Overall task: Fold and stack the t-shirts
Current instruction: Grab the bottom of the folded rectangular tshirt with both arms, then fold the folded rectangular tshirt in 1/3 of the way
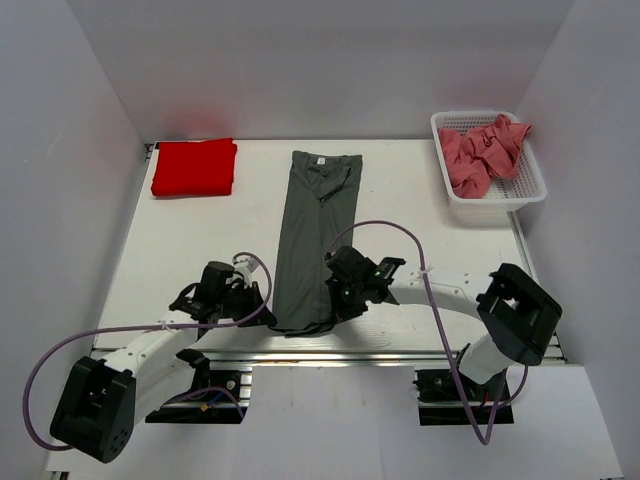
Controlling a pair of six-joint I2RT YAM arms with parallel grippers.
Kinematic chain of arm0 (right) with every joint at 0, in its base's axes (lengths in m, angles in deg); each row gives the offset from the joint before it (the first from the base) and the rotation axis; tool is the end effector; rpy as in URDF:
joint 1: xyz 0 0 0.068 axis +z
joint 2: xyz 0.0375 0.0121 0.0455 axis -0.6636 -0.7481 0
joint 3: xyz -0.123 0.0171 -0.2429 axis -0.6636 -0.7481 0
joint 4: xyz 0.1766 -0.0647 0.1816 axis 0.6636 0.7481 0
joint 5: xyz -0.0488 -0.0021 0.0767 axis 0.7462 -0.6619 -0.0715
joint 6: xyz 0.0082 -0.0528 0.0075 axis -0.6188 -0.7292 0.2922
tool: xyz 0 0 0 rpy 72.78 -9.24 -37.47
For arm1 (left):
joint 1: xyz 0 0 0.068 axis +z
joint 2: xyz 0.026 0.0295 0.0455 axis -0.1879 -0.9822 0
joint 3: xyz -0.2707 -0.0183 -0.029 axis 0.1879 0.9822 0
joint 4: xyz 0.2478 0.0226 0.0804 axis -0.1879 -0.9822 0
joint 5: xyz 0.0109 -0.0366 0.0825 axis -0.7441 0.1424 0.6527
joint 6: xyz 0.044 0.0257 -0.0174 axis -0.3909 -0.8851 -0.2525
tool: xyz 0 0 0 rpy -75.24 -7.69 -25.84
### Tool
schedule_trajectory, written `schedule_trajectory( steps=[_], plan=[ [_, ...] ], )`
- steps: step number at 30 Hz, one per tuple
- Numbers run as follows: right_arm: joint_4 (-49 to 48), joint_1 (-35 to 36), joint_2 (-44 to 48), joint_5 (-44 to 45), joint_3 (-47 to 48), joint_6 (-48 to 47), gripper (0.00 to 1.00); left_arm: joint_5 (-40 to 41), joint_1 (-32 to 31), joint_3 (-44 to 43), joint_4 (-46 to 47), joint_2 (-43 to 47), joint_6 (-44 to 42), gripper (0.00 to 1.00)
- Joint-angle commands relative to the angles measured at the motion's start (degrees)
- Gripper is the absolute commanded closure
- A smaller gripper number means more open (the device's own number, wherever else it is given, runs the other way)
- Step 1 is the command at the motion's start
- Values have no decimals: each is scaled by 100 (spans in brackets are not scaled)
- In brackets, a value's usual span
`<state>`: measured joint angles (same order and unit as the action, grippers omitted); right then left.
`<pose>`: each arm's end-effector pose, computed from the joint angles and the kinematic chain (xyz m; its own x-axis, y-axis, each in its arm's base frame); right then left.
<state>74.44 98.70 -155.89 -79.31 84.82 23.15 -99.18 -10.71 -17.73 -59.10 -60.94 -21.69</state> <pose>0.1591 0.2532 0.1764 -0.8953 -0.2807 -0.3460 -0.4075 0.8299 0.3812 0.1423 -0.0747 0.1397 -0.9354 -0.0836 -0.3435 0.1611 0.7641 -0.6247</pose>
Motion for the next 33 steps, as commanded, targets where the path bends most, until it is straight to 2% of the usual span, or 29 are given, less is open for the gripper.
schedule_trajectory(
  steps=[1,3,7,9,12,17,19,29,33],
  plan=[
    [78,-8,202,151,36,-238,100,-292,-174,-228,17,-117,-39,100],
    [87,-17,167,247,203,-309,100,-291,-175,-361,122,-354,-39,100],
    [506,-96,36,1307,546,-116,100,639,-228,-1246,-316,-513,-91,100],
    [614,-184,-8,1504,818,-133,100,1060,-228,-1590,-316,-513,49,100],
    [623,-359,-157,1768,1283,-334,100,1281,-228,-1933,-97,-645,101,100],
    [719,-728,-596,2225,2143,-747,100,2071,-105,-2872,-377,-1522,163,100],
    [755,-825,-772,2348,2329,-801,100,2073,-105,-3067,-220,-1787,164,100],
    [773,-1678,-1608,2042,3543,-1170,100,2398,-52,-5062,-394,-3868,58,100],
    [772,-1950,-1942,1717,3911,-1345,100,2399,1,-5748,-519,-4449,58,100]
  ],
)
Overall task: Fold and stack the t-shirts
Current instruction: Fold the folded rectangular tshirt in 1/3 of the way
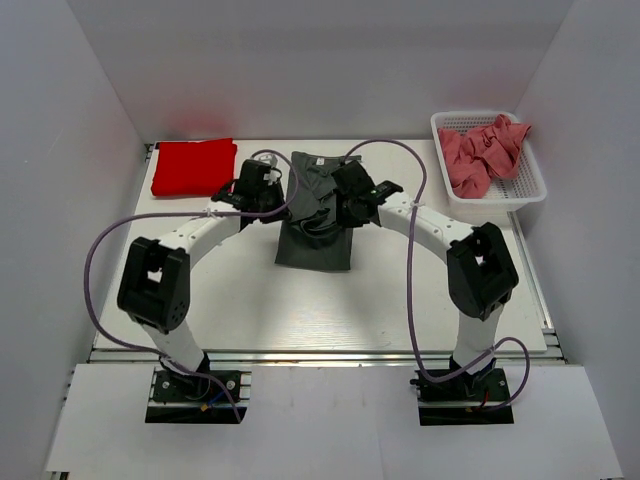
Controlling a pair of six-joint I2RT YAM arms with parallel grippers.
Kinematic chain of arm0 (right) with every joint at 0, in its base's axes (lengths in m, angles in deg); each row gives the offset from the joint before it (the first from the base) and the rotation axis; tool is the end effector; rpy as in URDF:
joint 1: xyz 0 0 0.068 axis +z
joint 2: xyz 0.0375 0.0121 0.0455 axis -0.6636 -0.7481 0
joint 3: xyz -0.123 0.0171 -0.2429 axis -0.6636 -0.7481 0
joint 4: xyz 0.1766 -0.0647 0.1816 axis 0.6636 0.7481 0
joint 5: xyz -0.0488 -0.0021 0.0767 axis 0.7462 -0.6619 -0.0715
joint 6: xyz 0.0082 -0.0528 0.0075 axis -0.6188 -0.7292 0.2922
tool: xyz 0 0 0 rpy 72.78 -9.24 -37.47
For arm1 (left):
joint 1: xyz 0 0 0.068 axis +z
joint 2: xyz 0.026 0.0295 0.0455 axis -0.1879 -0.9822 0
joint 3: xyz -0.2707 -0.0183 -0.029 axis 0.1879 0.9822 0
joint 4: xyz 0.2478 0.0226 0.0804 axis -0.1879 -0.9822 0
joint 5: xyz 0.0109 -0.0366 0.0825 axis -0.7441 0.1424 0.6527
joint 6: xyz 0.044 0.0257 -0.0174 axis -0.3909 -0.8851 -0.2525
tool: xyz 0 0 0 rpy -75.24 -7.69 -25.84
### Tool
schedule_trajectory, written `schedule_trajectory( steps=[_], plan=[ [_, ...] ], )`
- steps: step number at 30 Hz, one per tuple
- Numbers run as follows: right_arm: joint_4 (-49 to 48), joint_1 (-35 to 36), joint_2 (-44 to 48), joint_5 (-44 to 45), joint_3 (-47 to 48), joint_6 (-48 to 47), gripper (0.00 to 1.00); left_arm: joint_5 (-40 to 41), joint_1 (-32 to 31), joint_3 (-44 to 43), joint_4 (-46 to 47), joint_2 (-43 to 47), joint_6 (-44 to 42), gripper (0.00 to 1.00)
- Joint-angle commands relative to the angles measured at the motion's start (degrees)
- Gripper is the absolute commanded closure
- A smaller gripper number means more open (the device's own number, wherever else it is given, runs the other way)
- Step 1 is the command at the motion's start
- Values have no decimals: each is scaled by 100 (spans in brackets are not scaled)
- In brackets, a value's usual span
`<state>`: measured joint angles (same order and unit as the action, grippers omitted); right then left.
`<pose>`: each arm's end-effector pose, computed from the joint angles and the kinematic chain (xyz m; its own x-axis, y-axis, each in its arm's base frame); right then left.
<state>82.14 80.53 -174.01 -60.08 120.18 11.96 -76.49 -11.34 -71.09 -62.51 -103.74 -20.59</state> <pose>0.3294 0.2560 0.2483 -0.7556 -0.0630 -0.6520 -0.1905 0.9735 0.1267 0.3459 -0.1451 0.2355 -0.7969 -0.2087 -0.5670 0.0535 0.9104 -0.4103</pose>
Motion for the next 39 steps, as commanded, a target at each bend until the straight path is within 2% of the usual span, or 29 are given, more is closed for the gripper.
schedule_trajectory(
  steps=[1,15,16,18,20,21,22,23,24,25,27,28,30,31,35,37,39],
  plan=[
    [-6,-195,-165,-199,454,-253,100,130,64,-483,-178,-267,-103,100],
    [-357,-854,-1376,-1086,1122,124,100,-90,284,-1424,-213,-1313,-51,100],
    [-366,-864,-1439,-1043,1201,299,96,-90,284,-1598,-213,-1479,-51,87],
    [-418,-1038,-1649,-1060,1562,406,85,-20,337,-1784,-213,-1664,71,77],
    [-585,-1162,-1870,-1042,1807,337,73,-90,503,-2205,-344,-1963,124,59],
    [-647,-1232,-1931,-1112,1991,310,59,-90,504,-2355,-345,-2043,125,53],
    [-604,-1259,-2054,-1226,2089,274,50,-90,573,-2643,-406,-2096,125,49],
    [-586,-1338,-2064,-1488,2264,117,43,-90,643,-2794,-606,-2166,125,24],
    [-542,-1382,-2038,-1795,2274,90,33,-38,644,-2900,-695,-2166,125,6],
    [-629,-1391,-2003,-1833,2187,-15,28,-37,696,-2962,-783,-2106,125,0],
    [-892,-1356,-1582,-1930,1854,-148,15,42,697,-2796,-784,-1894,125,0],
    [-1033,-1321,-1172,-1982,1330,-287,10,42,697,-2465,-671,-1598,72,0],
    [-1505,-1312,-740,-2332,975,-481,10,173,697,-1973,-617,-1280,10,0],
    [-1613,-1251,-511,-2569,425,-490,10,174,697,-1804,-617,-957,-68,0],
    [-1965,-1093,-52,-3037,-256,-657,10,287,697,-734,-556,-148,-218,0],
    [-1835,-996,-7,-3090,-283,-701,10,288,697,-415,-556,126,-410,0],
    [-1720,-899,106,-2733,-388,-632,10,366,697,-21,-617,451,-490,0]
  ],
)
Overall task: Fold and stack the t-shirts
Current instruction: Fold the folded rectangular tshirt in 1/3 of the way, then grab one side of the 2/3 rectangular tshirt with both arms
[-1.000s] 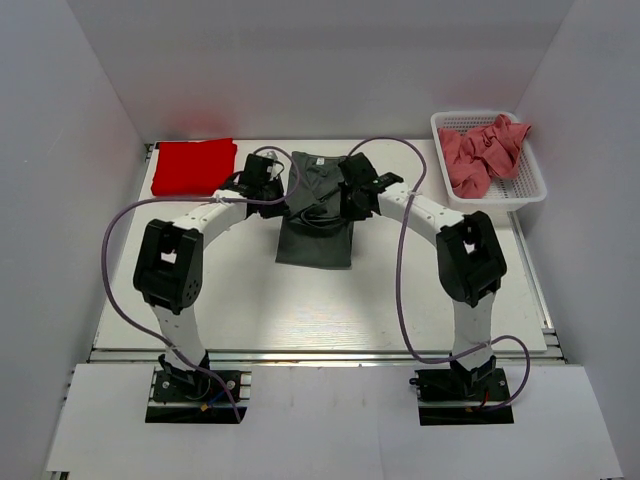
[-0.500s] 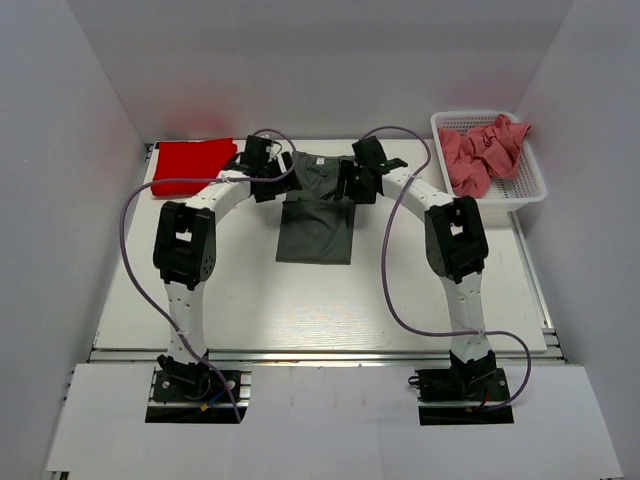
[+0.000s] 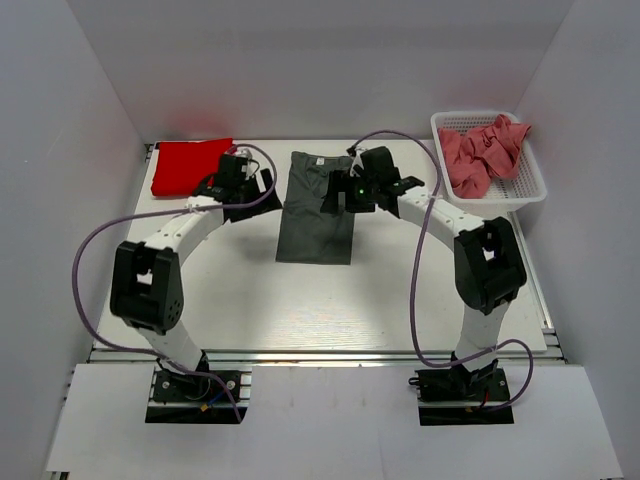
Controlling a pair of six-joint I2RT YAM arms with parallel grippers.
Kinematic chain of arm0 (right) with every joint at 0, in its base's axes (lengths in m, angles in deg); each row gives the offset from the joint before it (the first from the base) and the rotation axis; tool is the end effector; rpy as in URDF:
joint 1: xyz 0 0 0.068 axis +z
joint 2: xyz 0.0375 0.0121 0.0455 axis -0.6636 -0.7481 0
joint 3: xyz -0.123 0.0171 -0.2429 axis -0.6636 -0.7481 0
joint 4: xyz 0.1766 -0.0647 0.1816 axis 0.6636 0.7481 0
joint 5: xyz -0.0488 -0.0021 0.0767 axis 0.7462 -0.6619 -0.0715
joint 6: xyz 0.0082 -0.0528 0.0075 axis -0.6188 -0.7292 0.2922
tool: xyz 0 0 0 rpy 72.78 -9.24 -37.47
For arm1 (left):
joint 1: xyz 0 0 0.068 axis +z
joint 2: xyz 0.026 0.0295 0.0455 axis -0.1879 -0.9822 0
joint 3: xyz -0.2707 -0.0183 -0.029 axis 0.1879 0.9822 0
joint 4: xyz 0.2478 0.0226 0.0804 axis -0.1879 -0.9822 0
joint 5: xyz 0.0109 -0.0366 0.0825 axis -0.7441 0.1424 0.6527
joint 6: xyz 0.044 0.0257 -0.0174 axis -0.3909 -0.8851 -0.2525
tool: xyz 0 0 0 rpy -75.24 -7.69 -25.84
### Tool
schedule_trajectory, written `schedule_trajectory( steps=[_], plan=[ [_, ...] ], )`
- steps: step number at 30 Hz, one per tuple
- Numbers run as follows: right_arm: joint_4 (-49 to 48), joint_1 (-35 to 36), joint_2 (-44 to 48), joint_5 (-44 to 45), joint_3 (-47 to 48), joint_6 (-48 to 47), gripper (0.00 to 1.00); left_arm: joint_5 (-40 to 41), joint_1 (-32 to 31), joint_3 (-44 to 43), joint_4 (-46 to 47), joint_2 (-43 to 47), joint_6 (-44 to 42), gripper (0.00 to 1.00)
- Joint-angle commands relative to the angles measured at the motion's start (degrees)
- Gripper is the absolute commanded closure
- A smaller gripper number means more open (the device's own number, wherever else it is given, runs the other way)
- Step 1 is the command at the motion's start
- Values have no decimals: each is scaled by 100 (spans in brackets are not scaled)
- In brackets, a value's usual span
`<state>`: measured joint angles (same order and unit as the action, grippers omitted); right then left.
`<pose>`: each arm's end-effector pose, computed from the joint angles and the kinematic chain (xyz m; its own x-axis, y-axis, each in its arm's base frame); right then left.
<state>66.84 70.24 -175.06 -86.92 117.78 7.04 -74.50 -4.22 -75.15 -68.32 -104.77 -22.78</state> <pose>0.3774 0.2160 0.2481 -0.7332 -0.0046 -0.6800 -0.3954 0.8165 0.4208 0.3651 -0.1009 0.2442 -0.7832 -0.2679 -0.5611 -0.0672 0.9336 -0.3519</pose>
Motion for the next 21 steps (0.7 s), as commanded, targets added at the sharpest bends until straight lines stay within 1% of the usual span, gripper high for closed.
schedule_trajectory(
  steps=[1,2,5,6,9,14,16,17,19,20,21],
  plan=[
    [-33,131,264,224,-470,96,10,168,-94,510,-114,642,-324,0],
    [-5,131,360,322,-613,194,10,168,-147,651,-115,748,-325,0],
    [-48,95,633,245,-1342,590,10,-602,-147,1457,314,906,-325,0],
    [-84,95,756,209,-1596,642,10,-718,-147,1574,429,907,-325,0],
    [-364,104,809,-142,-2080,835,10,-869,-262,1751,483,679,-325,0],
    [-558,113,713,-169,-2310,1003,10,-939,-542,1883,536,353,-386,0],
    [-699,130,687,-186,-2389,1073,10,-939,-595,1935,606,292,-386,3],
    [-804,104,669,-178,-2424,1108,10,-861,-648,1987,658,231,-386,9],
    [-875,104,599,-160,-2442,1153,14,-746,-648,1988,659,169,-386,19],
    [-884,104,573,-169,-2451,1161,14,-746,-701,1988,659,99,-386,32],
    [-910,104,503,-134,-2434,1170,20,-746,-701,1988,606,98,-386,37]
  ],
)
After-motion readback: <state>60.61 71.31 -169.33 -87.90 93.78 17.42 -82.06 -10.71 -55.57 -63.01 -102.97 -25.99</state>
